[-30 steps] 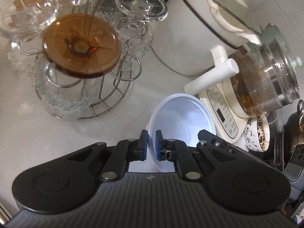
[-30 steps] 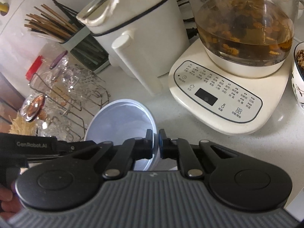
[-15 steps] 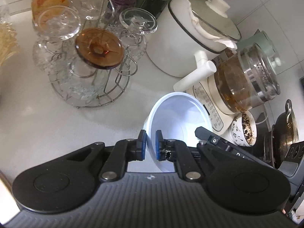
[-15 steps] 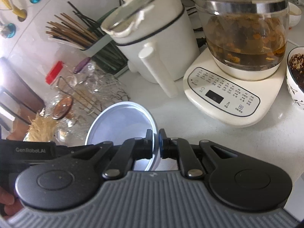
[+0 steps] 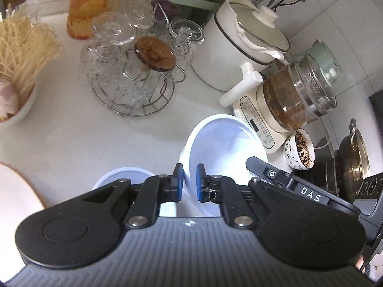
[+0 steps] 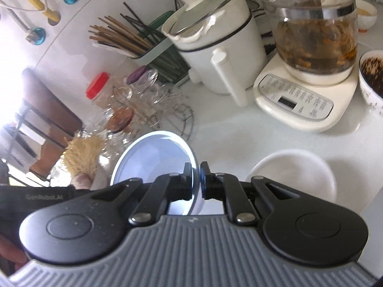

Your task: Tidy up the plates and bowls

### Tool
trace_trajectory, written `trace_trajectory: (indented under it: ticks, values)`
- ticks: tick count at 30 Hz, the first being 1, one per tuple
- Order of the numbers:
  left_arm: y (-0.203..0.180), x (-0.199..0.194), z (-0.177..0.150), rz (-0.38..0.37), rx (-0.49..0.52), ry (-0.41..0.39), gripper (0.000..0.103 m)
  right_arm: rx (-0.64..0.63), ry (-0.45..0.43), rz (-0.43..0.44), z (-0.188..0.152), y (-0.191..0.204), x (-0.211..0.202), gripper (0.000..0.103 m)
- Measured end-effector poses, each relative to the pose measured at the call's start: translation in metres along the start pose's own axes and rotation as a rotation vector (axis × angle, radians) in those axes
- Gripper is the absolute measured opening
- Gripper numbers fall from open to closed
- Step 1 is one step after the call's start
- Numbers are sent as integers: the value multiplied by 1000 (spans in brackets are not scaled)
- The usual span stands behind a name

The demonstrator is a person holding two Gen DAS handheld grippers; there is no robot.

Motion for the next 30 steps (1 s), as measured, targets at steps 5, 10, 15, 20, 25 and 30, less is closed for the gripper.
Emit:
trace_trajectory:
  ticks: [5,10,15,20,25,30]
  values:
    - [9,-14,-11,-7,2,-26,11,-11,-11,4,-9,13,-4,9]
    - [16,-30,-21,-9,9,-57,11,-30,-19,11,-17,25,-9,9]
    - [27,-40,-35,-5,-9,-79,11,-43,-13,32,-24,33,-8,9]
    - [40,-39,-47,9,-40,-81,11,-76,21,30,-29,42,3,9]
    - [53,-33,-56,26,-75,-72,11,-101,82,14,-37,46,17,9]
    - [66,-28,-61,36,-113,-67,11,-111,130,14,-38,48,31,9]
Point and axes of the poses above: each gripper's, at about its wrist camera, not at the fingertips, and x roughly the way its jaws point, y to its left, z to its top, the point moved 1 cm from there along x, roughly the way its jaws point, and after that the axes turned 12 degrees about y, right-handed, at the moved point
